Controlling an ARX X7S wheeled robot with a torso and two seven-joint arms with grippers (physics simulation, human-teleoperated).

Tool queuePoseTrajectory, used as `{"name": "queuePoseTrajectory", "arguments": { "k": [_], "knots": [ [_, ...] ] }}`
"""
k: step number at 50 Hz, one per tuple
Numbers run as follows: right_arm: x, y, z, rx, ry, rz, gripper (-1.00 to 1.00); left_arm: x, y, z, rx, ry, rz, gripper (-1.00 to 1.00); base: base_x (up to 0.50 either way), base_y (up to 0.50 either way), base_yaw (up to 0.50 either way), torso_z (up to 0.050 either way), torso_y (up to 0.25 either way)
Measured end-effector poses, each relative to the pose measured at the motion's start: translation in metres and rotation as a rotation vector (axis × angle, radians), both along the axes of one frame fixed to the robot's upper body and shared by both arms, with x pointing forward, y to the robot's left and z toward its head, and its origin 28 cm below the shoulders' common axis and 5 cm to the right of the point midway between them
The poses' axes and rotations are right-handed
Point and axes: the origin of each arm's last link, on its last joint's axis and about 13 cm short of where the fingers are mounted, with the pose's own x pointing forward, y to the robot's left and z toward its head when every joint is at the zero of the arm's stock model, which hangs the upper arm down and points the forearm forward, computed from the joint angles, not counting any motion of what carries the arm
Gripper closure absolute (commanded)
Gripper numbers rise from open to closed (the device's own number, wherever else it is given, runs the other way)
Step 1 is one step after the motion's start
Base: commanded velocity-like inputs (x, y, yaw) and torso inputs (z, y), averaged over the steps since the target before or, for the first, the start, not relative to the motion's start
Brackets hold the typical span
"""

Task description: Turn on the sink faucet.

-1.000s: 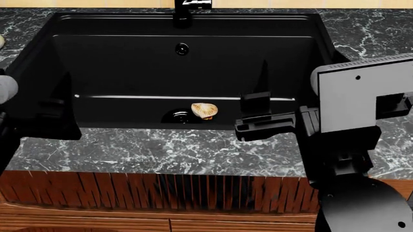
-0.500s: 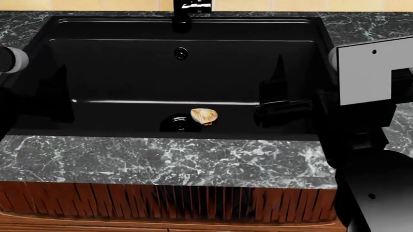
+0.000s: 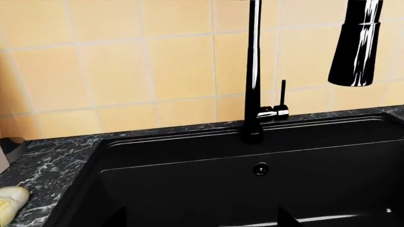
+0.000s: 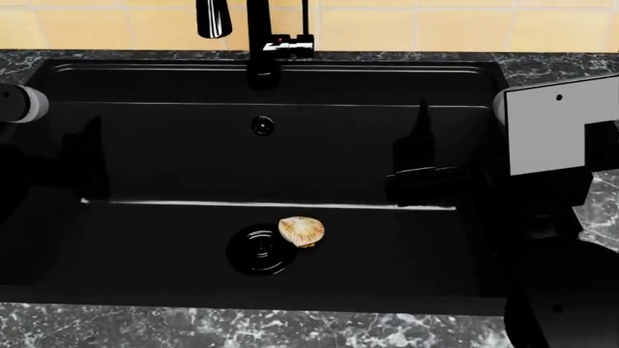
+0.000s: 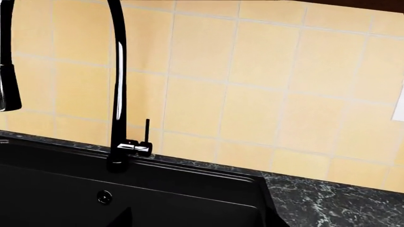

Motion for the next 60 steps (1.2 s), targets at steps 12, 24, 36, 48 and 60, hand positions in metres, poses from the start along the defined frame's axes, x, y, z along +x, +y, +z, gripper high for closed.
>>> {"name": "queuePoseTrajectory", "arguments": {
  "k": [12,24,36,48,60],
  "knots": [
    [-0.002,0.000,-0.004,0.001,0.007,-0.002,-1.00,-0.001,0.005,-0.002,-0.005,0.005,0.018,-1.00,0.50,0.06,0.00,0.000,0.001],
    [-0.004,0.000,-0.006,0.010,0.011,-0.005,-1.00,-0.002,0.007,-0.003,-0.015,0.007,0.027,-1.00,0.50,0.15,0.00,0.000,0.001],
    [-0.007,-0.002,-0.008,0.023,0.012,-0.018,-1.00,-0.005,0.008,-0.007,-0.026,0.007,0.033,-1.00,0.47,0.17,0.00,0.000,0.001],
    [-0.007,-0.003,-0.010,0.030,0.017,-0.023,-1.00,-0.007,0.008,-0.009,-0.037,0.011,0.035,-1.00,0.36,0.09,0.00,0.000,0.002],
    [-0.004,0.000,-0.011,0.034,0.025,-0.003,-1.00,-0.009,0.009,-0.011,-0.032,0.006,0.043,-1.00,0.03,0.00,0.00,0.000,0.000]
  ]
}}
